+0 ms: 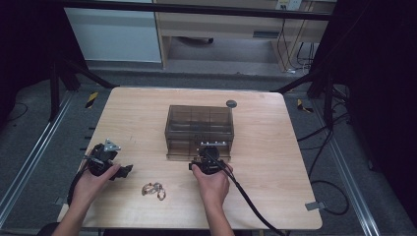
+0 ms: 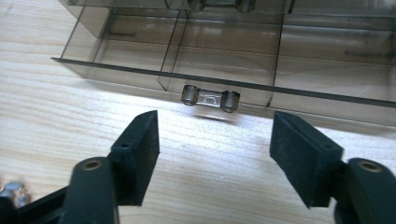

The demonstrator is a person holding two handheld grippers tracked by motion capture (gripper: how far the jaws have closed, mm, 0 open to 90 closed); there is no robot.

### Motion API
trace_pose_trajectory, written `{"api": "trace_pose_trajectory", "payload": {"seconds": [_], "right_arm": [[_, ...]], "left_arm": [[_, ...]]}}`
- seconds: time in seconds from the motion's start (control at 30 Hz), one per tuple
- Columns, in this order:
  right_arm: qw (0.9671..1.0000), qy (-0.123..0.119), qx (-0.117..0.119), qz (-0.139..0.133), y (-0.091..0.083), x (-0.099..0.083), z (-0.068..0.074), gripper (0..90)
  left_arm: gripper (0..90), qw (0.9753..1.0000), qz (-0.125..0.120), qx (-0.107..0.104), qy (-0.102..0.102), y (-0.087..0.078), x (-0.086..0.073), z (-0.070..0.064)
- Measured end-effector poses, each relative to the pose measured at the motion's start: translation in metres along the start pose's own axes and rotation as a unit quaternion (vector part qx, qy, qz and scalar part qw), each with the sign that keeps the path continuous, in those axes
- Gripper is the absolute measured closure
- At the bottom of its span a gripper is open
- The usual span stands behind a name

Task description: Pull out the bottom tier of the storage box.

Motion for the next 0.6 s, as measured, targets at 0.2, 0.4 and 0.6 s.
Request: {"api": "trace_pose_trajectory", "payload": {"seconds": [0.2, 0.4, 0.6], "right_arm": [[0.9997, -0.018, 0.013, -0.011, -0.005, -0.004, -0.007, 30.3], [0.9987, -0.041, 0.029, -0.012, -0.009, -0.009, -0.018, 25.2], [0.9969, -0.066, 0.041, -0.014, -0.011, -0.012, -0.028, 23.4]], "left_arm": [[5.3, 0.9998, -0.014, -0.008, 0.007, -0.001, 0.002, -0.005], [3.7, 0.9991, -0.029, -0.017, 0.027, -0.001, 0.005, -0.01], [3.8, 0.9984, -0.033, -0.015, 0.043, -0.002, 0.006, -0.018]]}}
Point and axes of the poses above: each handheld gripper's, and its own axes: y roughly forward along the jaws, x roughly out of its top, z roughly to its left, the point moved 1 cm from there along y, roughly forward along the jaws, and after that the axes turned 7 degrees about -z, right-handed, at the moved point
